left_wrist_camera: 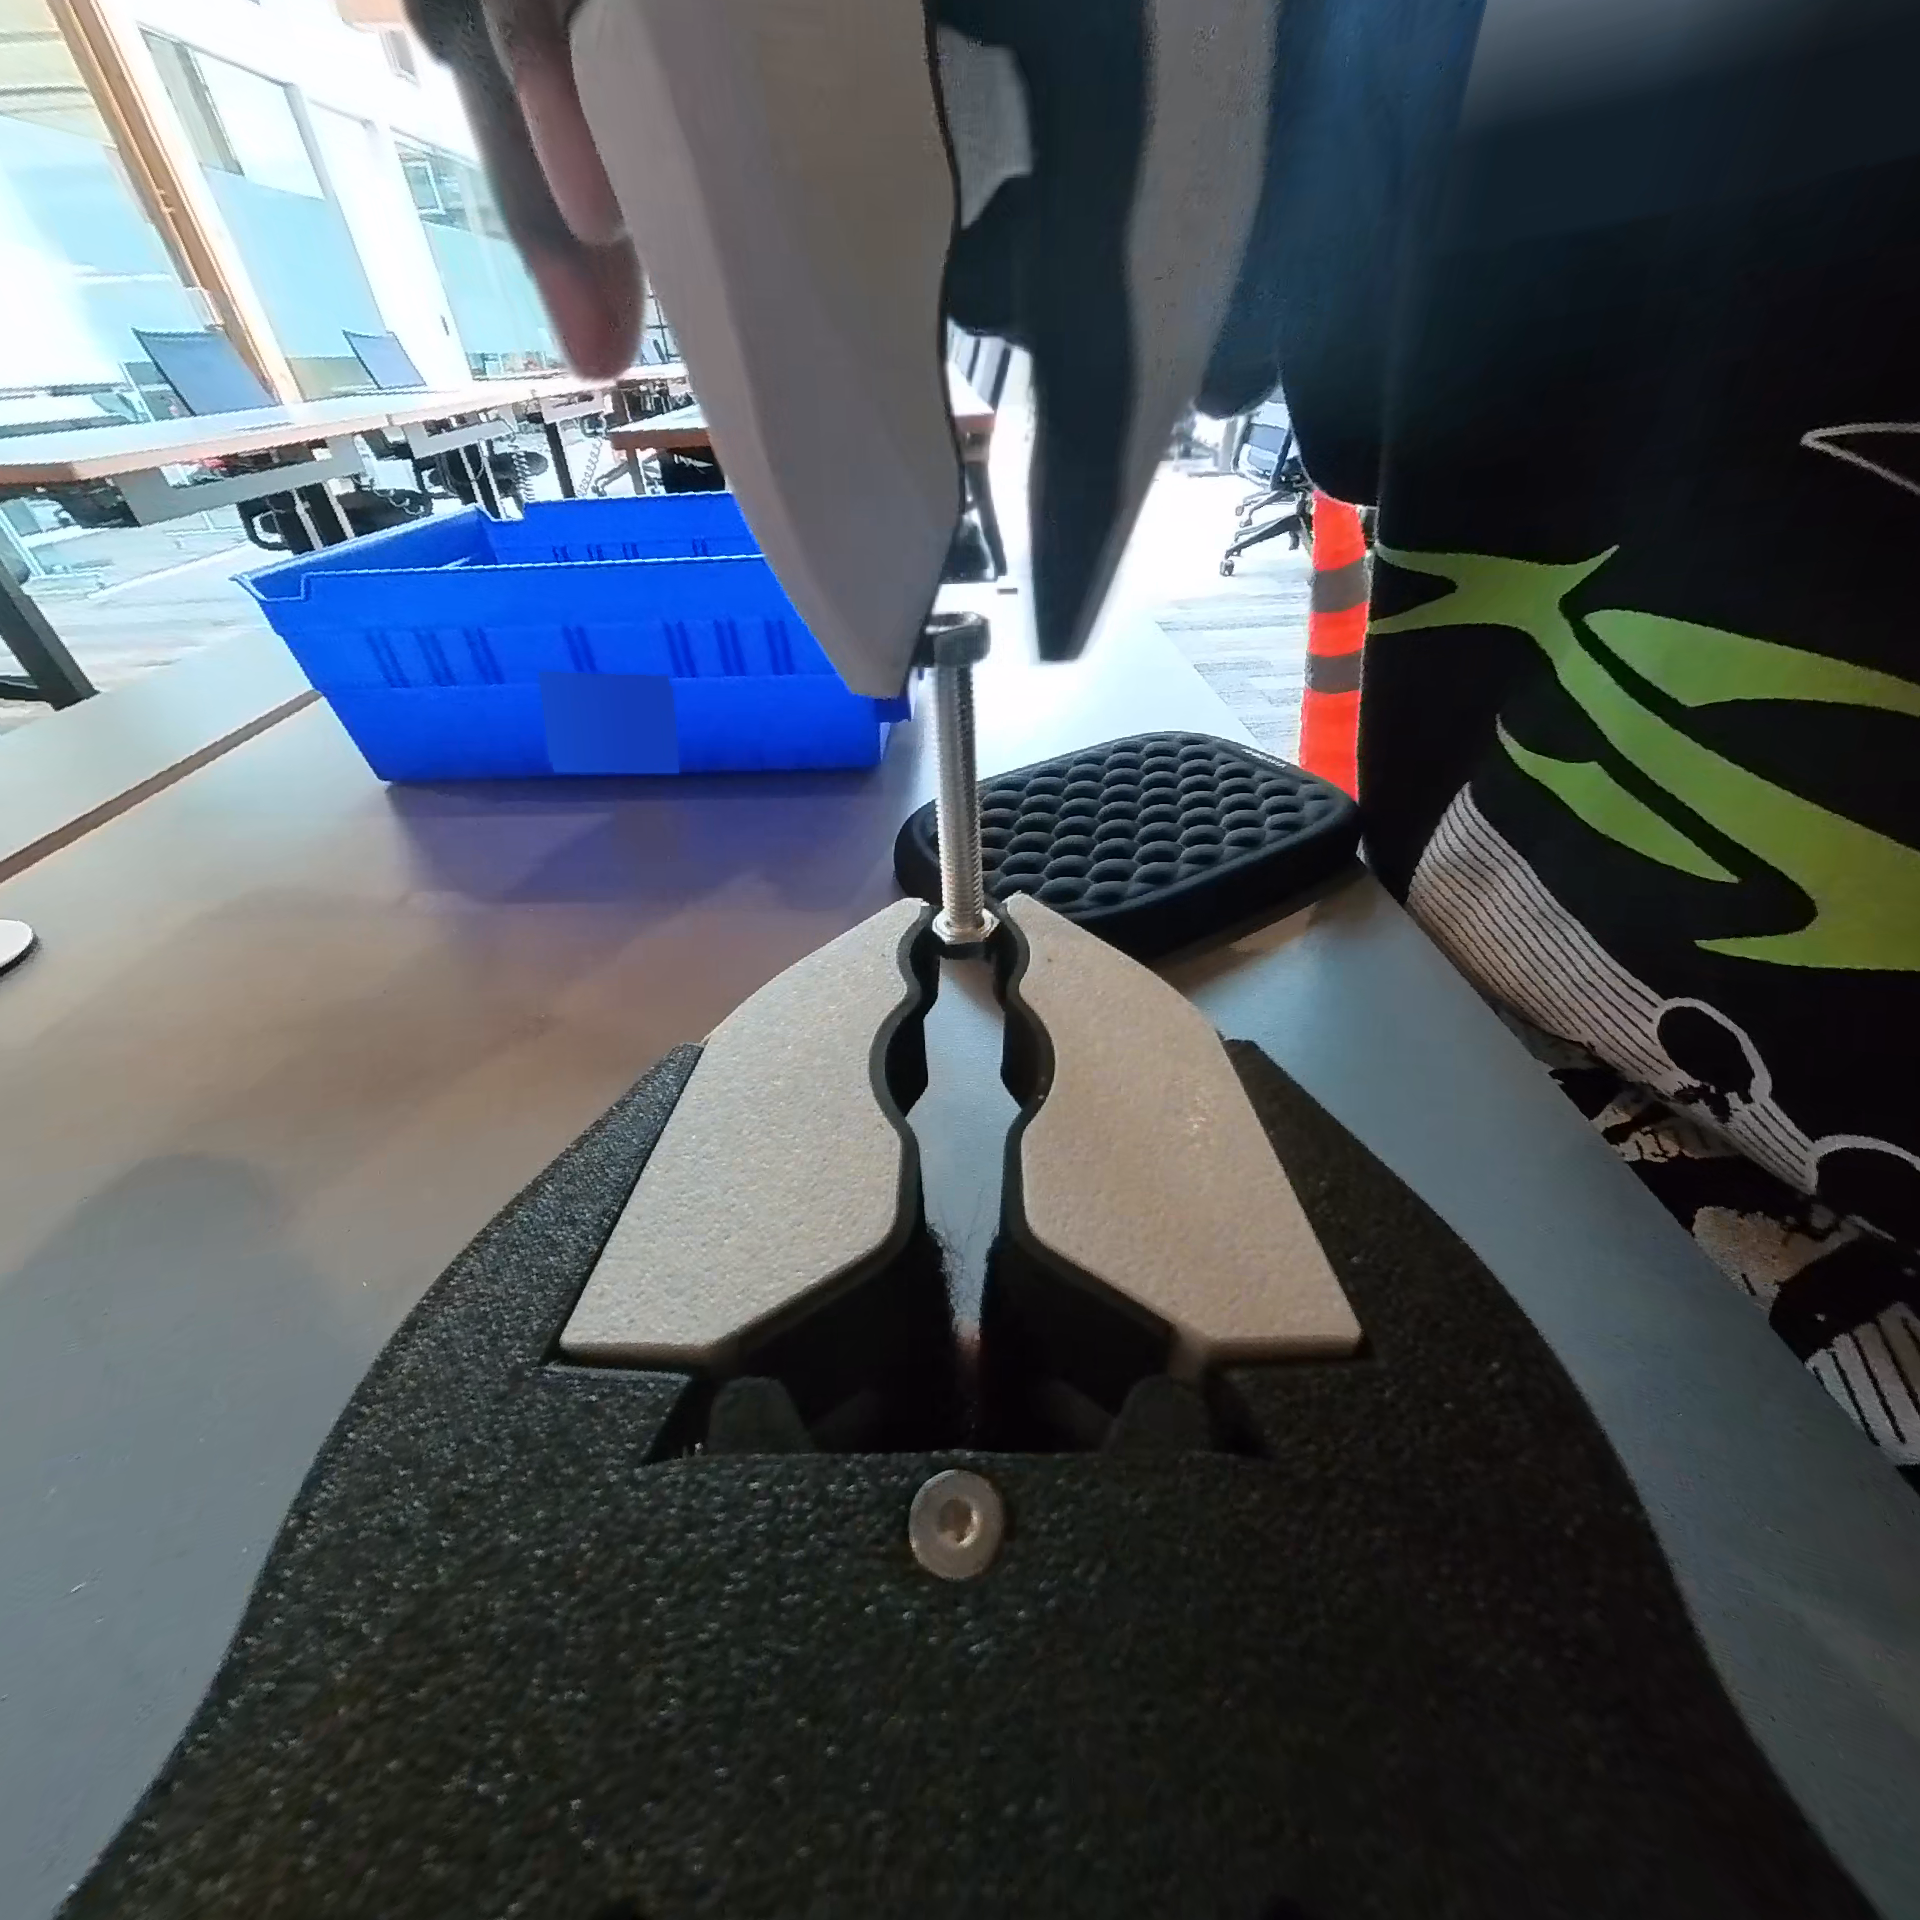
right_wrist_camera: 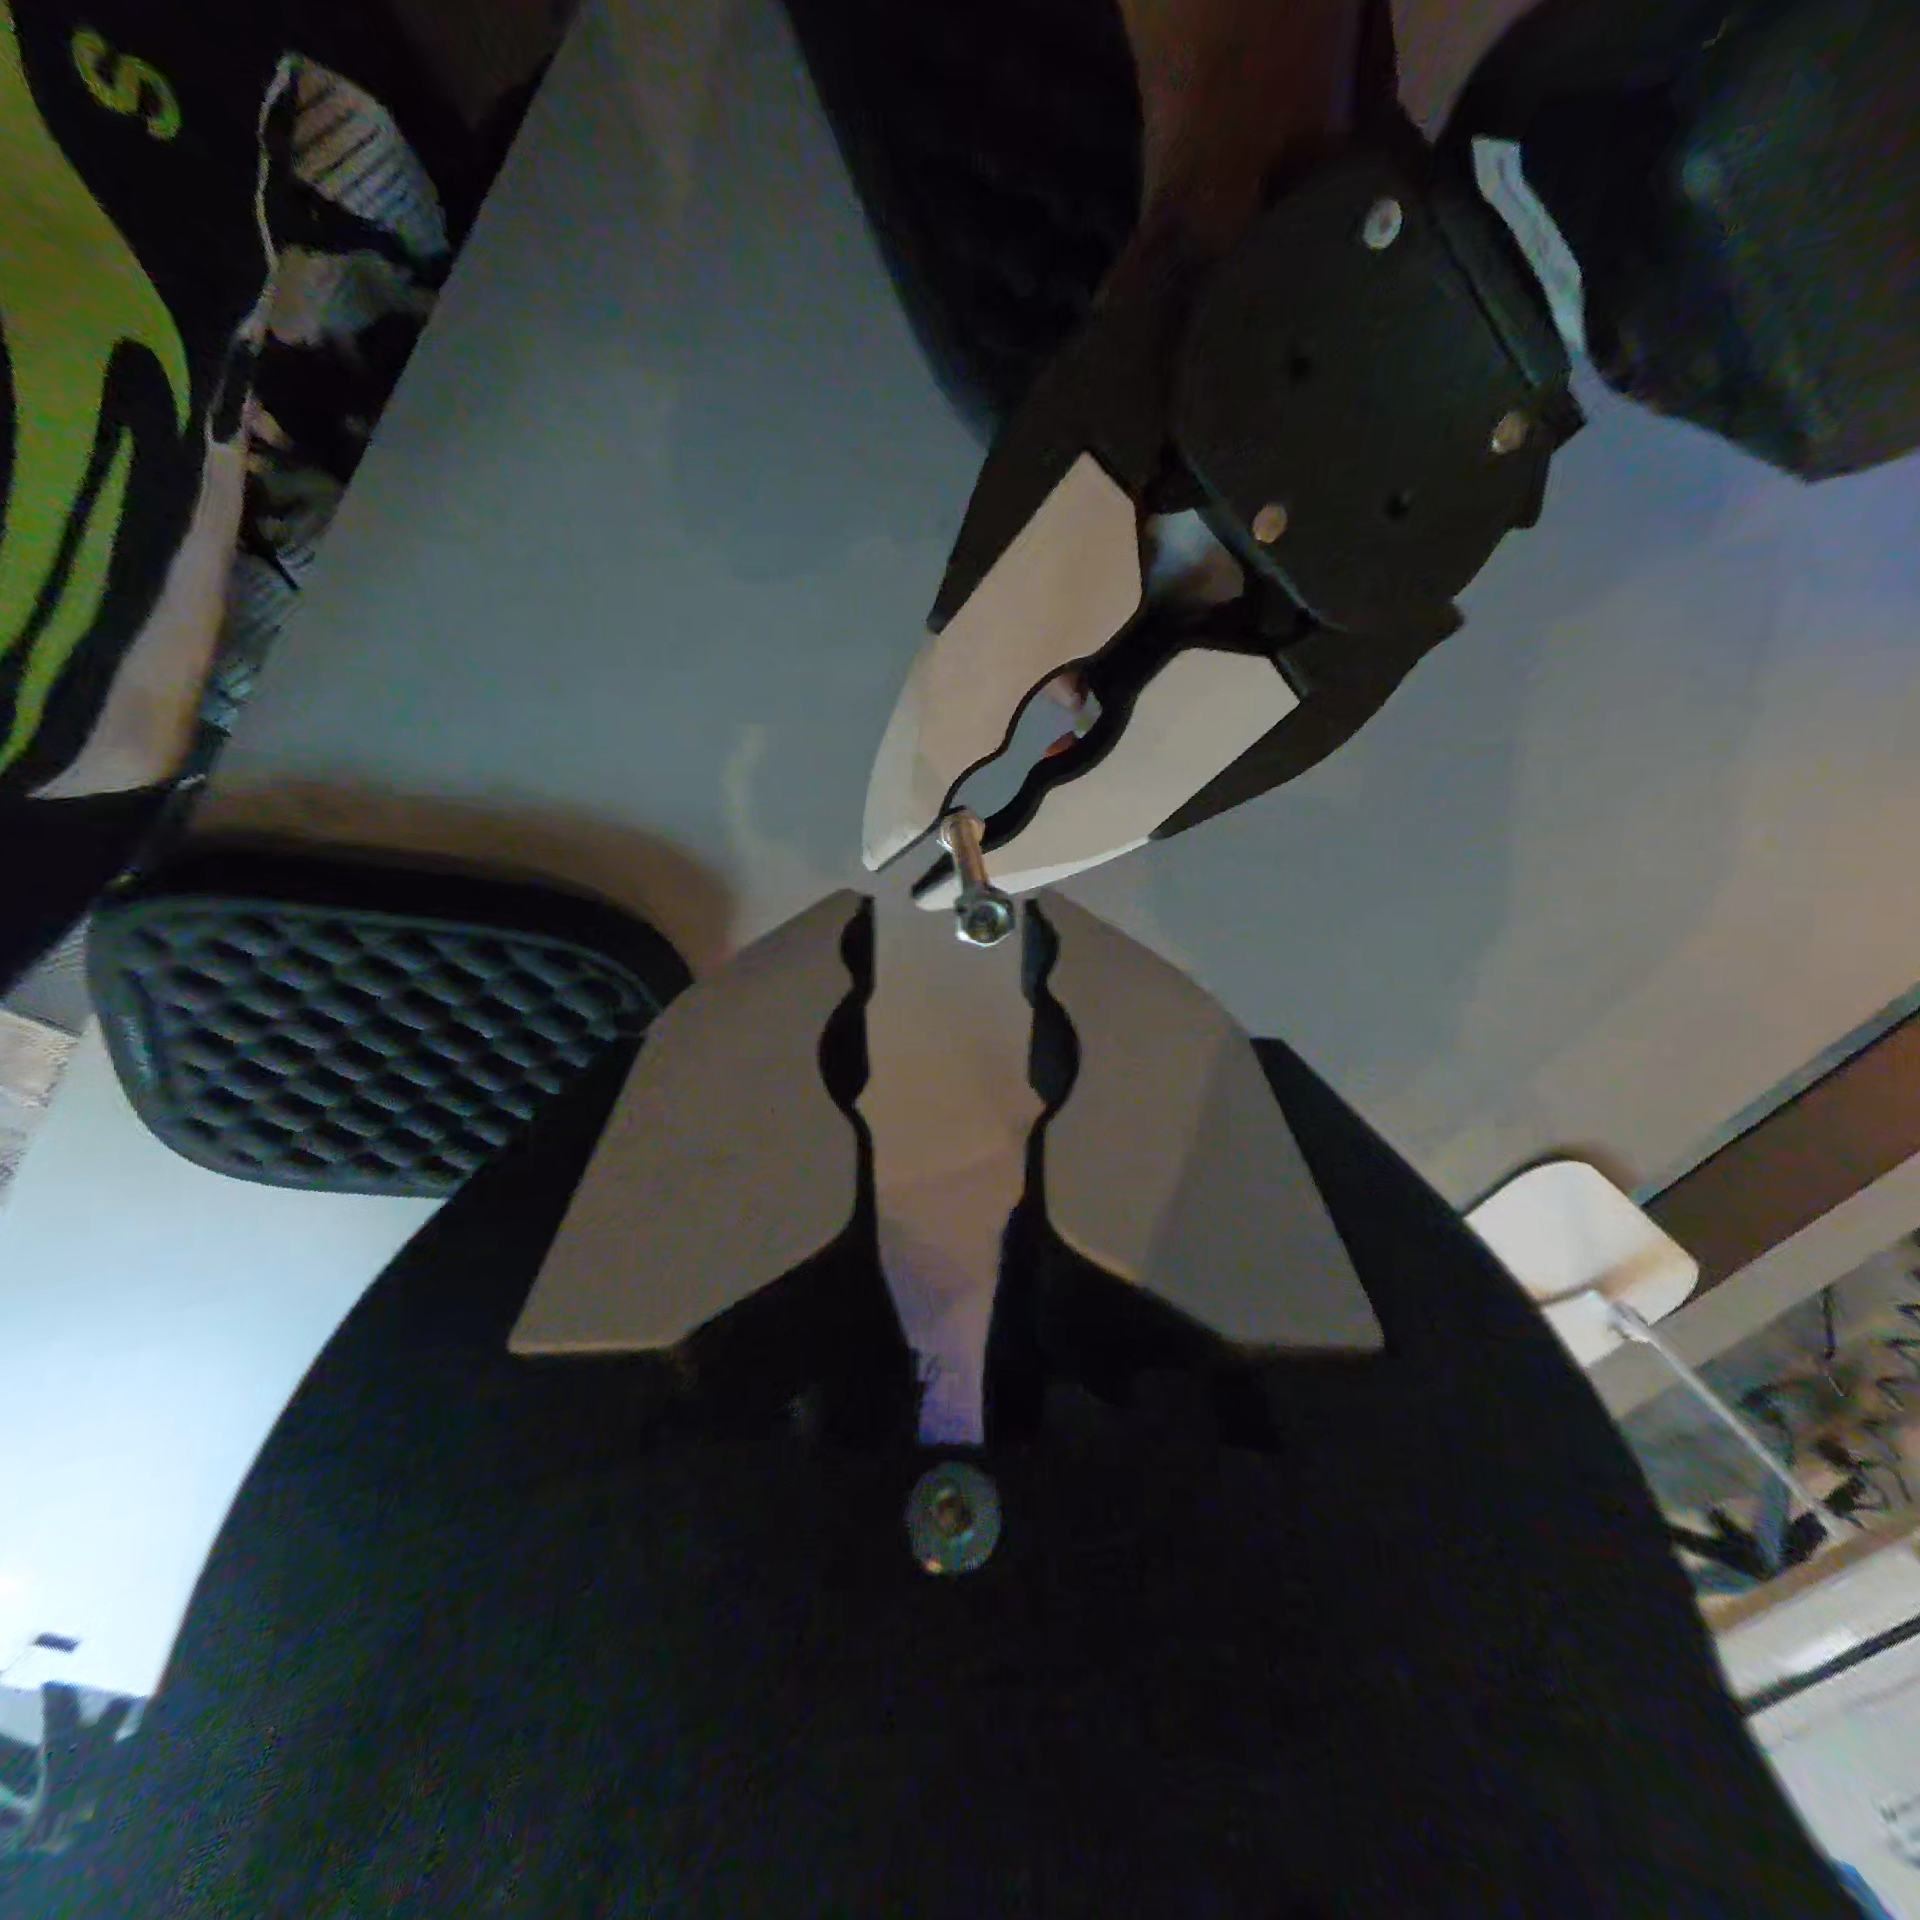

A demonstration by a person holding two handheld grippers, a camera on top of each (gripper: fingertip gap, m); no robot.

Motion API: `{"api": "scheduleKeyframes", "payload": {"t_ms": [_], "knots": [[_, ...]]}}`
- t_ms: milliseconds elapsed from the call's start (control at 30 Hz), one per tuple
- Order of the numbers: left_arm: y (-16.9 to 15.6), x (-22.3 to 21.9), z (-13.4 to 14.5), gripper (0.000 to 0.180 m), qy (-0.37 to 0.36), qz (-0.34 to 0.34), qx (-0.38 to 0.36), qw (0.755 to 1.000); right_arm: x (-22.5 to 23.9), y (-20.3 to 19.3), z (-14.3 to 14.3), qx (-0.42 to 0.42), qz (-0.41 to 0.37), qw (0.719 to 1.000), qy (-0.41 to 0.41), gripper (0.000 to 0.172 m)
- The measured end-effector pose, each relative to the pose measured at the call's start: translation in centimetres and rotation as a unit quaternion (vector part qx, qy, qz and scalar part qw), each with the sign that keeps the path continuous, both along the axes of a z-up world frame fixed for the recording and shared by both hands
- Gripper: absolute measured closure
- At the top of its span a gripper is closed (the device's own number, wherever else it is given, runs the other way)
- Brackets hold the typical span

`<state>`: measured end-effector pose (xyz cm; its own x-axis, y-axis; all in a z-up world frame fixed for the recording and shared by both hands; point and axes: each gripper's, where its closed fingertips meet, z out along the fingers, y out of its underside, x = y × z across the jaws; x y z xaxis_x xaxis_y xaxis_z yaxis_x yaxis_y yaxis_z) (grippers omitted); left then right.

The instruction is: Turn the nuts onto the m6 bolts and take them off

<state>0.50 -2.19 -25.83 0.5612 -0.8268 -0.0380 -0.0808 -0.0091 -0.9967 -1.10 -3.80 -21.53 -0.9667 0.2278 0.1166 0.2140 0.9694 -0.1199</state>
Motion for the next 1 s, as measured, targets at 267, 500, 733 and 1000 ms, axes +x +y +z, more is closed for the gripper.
{"api": "scheduleKeyframes", "payload": {"t_ms": [267,500,733,1000], "knots": [[-0.1,0.0,0.0,0.171,-0.002,-0.004,0.0,1.0,-0.3,-0.4,1.2,-0.028,0.199,0.979,0.036,0.154],[-0.1,0.0,0.0,0.171,-0.002,-0.003,-0.002,1.0,-0.8,-0.2,0.5,-0.02,0.2,0.979,0.027,0.161],[0.0,0.0,0.0,0.171,0.002,0.001,-0.001,1.0,-1.0,-0.3,0.4,-0.019,-0.023,0.999,0.026,0.161],[0.0,-0.1,0.0,0.171,-0.001,-0.001,-0.001,1.0,-0.5,0.1,1.0,-0.005,0.133,0.991,0.034,0.142]]}}
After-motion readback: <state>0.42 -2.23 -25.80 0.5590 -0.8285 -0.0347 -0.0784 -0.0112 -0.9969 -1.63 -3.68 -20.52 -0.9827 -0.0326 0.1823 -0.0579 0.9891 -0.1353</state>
